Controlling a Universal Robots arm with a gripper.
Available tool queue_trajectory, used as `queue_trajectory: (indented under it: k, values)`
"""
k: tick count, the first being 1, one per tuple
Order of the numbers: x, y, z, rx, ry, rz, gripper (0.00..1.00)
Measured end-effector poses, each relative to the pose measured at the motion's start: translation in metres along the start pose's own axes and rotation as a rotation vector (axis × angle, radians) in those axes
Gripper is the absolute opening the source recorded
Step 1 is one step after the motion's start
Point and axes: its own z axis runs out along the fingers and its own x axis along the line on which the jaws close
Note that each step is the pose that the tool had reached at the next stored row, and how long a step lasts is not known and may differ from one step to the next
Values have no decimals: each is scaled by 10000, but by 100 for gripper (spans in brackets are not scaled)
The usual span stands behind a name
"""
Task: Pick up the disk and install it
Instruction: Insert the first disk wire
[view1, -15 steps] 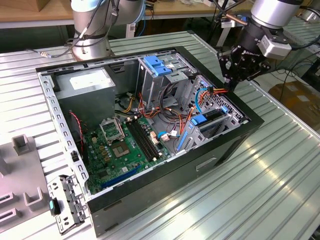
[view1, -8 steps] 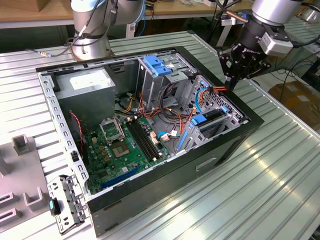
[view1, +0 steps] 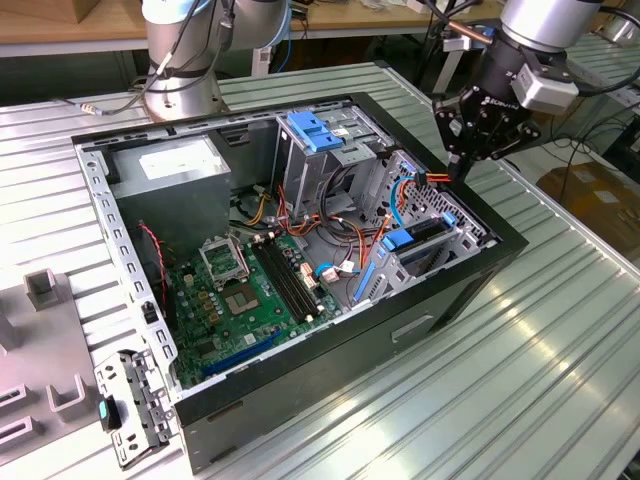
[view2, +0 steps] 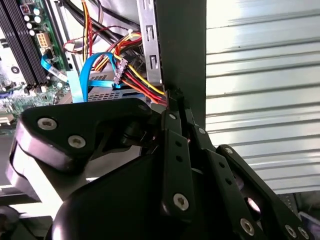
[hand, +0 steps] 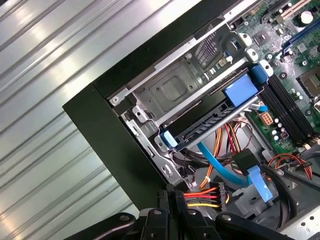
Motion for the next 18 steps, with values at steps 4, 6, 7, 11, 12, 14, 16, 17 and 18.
queue_trajectory:
  k: [4, 6, 7, 11, 12, 14, 16, 17, 18]
  values:
    - [-17, 13, -1, -6, 1, 171, 16]
    - [-28, 23, -1, -5, 1, 179, 16]
    - [-28, 23, -1, -6, 1, 204, 16]
    - [-29, 23, -1, -26, 7, 848, 16]
    - [-30, 23, -1, -30, 8, 989, 16]
    - [-41, 31, -2, -34, 9, 1085, 16]
    - [-55, 44, -2, -33, 9, 1085, 16]
    - [-55, 44, -2, -33, 9, 1085, 16]
    - [-56, 44, -2, -33, 9, 1086, 16]
